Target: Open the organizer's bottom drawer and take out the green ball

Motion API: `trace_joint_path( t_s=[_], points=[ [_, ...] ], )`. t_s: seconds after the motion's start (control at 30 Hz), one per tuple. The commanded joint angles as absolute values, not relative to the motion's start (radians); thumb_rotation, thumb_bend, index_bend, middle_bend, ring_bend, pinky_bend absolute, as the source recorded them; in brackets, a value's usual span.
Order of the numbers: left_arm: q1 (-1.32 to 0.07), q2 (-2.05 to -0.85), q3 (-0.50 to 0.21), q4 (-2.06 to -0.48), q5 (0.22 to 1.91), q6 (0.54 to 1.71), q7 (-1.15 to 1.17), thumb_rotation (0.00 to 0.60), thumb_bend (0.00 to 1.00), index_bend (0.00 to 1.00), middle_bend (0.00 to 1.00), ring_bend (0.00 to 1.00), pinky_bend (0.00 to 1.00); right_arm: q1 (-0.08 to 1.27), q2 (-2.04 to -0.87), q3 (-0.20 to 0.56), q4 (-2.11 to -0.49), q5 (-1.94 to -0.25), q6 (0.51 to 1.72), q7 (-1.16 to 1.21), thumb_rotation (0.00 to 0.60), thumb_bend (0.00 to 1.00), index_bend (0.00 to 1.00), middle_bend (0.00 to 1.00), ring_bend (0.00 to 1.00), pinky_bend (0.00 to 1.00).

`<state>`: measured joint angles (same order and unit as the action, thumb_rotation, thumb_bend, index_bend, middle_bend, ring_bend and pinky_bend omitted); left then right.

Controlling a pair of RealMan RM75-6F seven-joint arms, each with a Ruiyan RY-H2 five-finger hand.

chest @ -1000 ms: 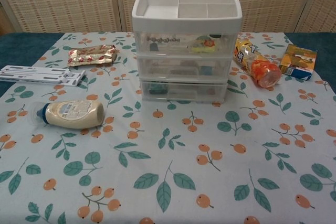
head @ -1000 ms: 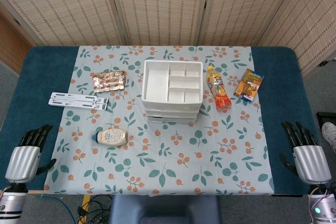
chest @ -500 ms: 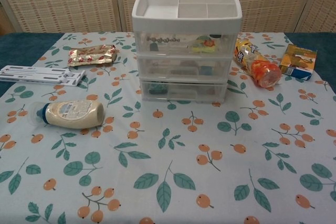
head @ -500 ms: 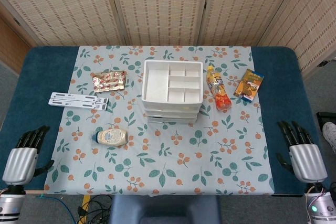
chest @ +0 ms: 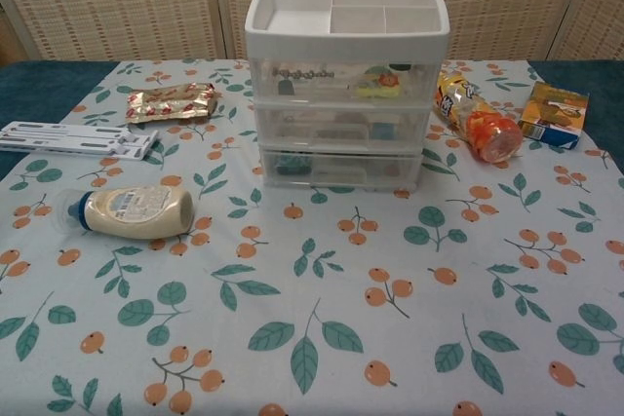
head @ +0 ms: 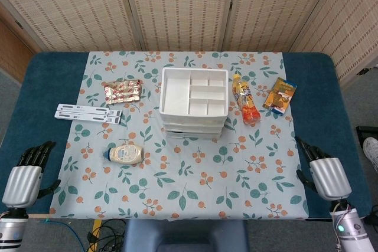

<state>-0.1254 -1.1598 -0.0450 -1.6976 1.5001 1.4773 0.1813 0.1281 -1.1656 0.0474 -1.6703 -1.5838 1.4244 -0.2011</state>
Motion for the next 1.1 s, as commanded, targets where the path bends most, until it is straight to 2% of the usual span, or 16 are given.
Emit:
trace_joint_path(
  t_s=[0.03,0.13,0.33,0.43,0.6,0.83,1.1],
  points=[
    [-0.125,-1.159,-0.045,-1.699,1.499,1.477,0.182,0.6,0.18,0.08,0.12,0.14,0.13,0.162,-1.182,0.044,-1.672,-1.59,1.375,-0.18,0.6,0.35,0.0,0.4,0.54,0.76],
    [-0.124,-1.157,-0.044,-1.7,1.495,1.474,0.185,0.6,0.18,0.08,0.12,0.14,0.13,0.194,-1.197,0.044,-1.669,-1.593,1.328,-0.164,0.6,0.35,0.0,0.45,0.6,0.81],
    [-0.122,-1.155,-0.044,-1.703,1.494,1.476,0.186,0.6,0.18,0.09,0.12,0.14,0.13,0.267,-1.231,0.042,-1.679,-1.595,1.223,-0.132,0.6,0.35,0.02,0.8,0.85,0.96],
    [-0.122,-1.155,-0.043,-1.702,1.492,1.475,0.187,0.6,0.18,0.09,0.12,0.14,0.13,0.305,-1.25,0.045,-1.686,-1.579,1.162,-0.102,0.6,0.35,0.04,0.88,0.92,0.99],
    [-0.119,-1.153,-0.043,-1.7,1.489,1.477,0.184,0.6,0.18,0.09,0.12,0.14,0.13,0.376,-1.285,0.055,-1.704,-1.529,1.043,-0.035,0.6,0.37,0.04,0.92,0.96,1.0],
    [-0.113,-1.148,-0.043,-1.693,1.484,1.48,0.175,0.6,0.18,0.1,0.12,0.14,0.13,0.463,-1.324,0.088,-1.722,-1.419,0.891,0.087,0.6,0.41,0.04,0.93,0.97,1.0],
    [-0.113,-1.146,-0.046,-1.685,1.48,1.479,0.163,0.6,0.18,0.1,0.12,0.14,0.13,0.541,-1.382,0.165,-1.716,-1.296,0.737,0.418,0.6,0.5,0.0,0.93,0.97,1.0]
  ],
)
